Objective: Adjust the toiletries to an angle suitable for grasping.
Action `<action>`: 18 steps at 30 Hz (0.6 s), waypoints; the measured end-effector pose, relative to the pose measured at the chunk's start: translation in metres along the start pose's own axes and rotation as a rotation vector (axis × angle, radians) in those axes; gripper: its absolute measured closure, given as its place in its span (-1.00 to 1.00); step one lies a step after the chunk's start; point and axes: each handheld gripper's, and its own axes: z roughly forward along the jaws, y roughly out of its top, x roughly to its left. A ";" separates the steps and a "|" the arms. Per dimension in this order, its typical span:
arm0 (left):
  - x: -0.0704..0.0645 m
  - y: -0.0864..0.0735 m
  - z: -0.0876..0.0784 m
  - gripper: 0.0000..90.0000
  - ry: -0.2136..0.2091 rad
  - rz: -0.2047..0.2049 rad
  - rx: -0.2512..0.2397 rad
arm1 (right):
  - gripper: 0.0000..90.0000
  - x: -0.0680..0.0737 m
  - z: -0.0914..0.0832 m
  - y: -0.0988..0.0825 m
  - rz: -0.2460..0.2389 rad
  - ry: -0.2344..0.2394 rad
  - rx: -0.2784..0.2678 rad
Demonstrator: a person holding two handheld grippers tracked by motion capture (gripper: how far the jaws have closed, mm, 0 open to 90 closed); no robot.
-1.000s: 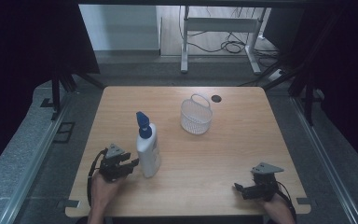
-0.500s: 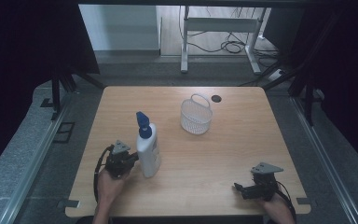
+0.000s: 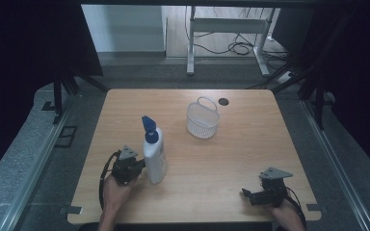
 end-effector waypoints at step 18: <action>-0.022 0.008 0.014 0.98 -0.034 0.052 0.007 | -1.00 0.000 0.000 0.000 -0.001 0.001 0.000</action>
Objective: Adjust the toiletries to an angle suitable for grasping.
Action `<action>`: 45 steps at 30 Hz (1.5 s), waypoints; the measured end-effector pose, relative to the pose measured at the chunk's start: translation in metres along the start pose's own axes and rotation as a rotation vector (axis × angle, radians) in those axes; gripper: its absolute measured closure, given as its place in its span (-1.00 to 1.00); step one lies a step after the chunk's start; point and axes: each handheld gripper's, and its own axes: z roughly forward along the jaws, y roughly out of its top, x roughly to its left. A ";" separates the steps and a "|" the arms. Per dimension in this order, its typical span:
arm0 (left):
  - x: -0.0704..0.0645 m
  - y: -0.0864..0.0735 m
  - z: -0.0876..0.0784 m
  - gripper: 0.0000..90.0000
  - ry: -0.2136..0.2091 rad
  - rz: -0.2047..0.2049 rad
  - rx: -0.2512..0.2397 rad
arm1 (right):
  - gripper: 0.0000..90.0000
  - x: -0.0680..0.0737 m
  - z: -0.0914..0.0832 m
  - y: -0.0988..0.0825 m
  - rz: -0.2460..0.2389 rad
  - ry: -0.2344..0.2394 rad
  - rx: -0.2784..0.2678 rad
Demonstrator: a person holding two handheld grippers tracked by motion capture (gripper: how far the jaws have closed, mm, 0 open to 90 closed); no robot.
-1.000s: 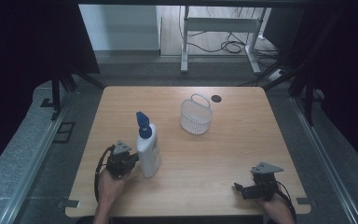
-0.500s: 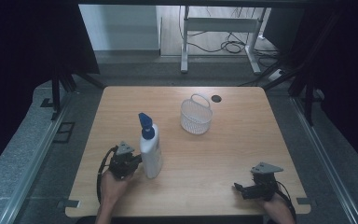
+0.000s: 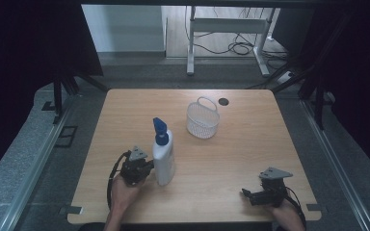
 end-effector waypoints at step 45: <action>-0.060 -0.008 0.004 0.98 -0.111 0.109 0.076 | -1.00 0.000 0.000 0.000 0.000 0.001 0.001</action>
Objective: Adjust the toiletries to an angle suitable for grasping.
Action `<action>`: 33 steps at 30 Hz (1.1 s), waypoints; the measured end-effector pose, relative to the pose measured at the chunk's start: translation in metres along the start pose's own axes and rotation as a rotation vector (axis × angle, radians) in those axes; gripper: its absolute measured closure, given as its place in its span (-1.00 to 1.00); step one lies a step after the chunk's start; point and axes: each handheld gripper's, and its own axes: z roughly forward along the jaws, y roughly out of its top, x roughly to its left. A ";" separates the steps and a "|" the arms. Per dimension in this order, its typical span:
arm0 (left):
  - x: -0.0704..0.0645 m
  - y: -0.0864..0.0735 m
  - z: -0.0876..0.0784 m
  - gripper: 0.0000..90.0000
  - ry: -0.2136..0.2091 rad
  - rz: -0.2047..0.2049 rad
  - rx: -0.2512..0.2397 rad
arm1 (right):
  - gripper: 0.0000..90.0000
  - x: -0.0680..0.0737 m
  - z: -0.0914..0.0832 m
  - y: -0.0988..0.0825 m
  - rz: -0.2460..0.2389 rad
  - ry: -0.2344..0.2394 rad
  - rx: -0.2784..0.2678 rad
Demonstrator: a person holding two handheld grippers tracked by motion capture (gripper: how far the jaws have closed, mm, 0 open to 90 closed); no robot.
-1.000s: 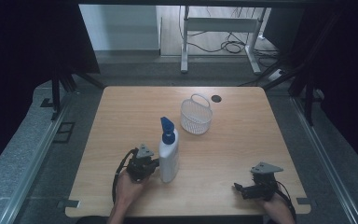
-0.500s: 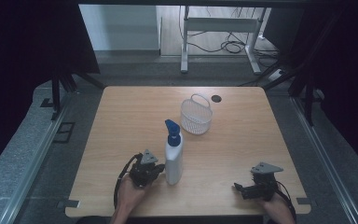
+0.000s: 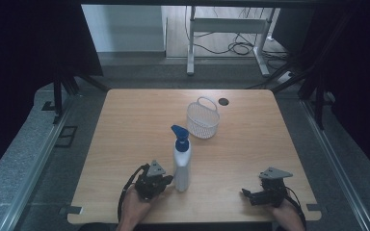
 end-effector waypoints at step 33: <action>-0.028 0.017 0.031 0.98 -0.064 0.085 0.007 | -1.00 0.000 0.001 0.001 -0.001 0.002 -0.001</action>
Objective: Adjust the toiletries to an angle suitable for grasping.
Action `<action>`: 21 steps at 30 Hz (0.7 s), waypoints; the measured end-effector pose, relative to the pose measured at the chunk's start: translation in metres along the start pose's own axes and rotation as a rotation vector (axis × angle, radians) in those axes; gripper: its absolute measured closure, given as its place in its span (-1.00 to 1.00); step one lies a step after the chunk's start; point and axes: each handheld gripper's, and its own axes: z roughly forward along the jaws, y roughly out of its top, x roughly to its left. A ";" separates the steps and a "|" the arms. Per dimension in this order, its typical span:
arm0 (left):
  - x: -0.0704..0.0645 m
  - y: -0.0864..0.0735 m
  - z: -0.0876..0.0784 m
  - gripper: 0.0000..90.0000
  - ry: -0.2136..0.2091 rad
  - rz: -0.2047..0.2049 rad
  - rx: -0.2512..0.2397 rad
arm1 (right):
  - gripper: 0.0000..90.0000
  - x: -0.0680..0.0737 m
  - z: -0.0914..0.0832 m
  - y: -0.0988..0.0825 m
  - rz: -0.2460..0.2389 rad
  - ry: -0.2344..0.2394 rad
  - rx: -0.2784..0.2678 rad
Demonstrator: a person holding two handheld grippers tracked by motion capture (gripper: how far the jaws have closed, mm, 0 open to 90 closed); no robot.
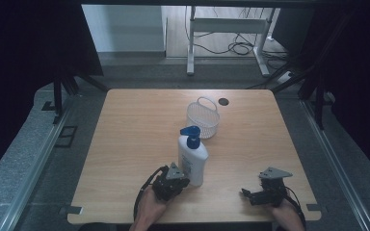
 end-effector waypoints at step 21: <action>-0.004 -0.004 -0.029 0.36 0.057 0.003 -0.016 | -1.00 0.000 0.000 0.000 0.000 0.000 0.000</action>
